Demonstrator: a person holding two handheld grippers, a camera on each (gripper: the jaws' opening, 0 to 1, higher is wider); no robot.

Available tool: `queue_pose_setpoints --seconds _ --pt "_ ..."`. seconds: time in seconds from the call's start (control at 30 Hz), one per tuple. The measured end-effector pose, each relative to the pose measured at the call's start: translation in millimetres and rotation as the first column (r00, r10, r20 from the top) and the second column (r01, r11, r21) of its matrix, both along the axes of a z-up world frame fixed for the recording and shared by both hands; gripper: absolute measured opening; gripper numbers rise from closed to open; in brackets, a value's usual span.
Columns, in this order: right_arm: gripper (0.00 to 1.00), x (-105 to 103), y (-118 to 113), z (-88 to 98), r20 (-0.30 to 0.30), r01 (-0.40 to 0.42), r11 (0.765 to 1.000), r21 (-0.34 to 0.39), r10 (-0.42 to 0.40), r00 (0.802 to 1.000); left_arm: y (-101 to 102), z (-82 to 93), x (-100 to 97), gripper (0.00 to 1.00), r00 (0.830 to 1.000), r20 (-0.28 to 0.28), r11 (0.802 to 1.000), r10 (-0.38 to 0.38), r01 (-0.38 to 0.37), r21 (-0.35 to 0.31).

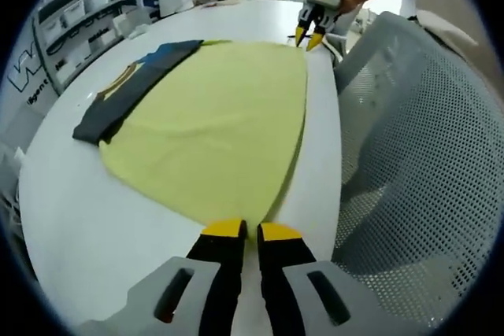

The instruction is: Fold the garment on the visible template until the final outline fits inside the template.

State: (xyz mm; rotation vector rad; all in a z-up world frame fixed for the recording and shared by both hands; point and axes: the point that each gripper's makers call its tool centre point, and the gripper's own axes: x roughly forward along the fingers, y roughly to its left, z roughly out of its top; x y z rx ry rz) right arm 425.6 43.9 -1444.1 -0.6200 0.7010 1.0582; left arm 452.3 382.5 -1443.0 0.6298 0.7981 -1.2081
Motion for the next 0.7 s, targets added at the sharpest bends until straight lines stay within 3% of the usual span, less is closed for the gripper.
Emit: queue_pose_setpoints --seconds 0.27,0.5,0.7 --pt "0.0 -4 1 1.5 -0.009 0.006 1.0 -0.002 -0.006 1.0 1 0.9 -2.6 0.01 1.0 -0.007 1.0 0.003 -0.003 0.0" --pt "0.0 -14 4 7.2 -0.02 -0.036 0.999 -0.014 0.035 0.999 5 6.5 -11.1 0.01 1.0 -0.018 1.0 -0.015 0.015 0.006" --pt "0.0 -19 3 22.2 -0.036 -0.043 0.999 0.001 0.043 0.998 5 19.9 -17.4 0.01 0.999 -0.028 1.0 -0.026 0.026 0.001"
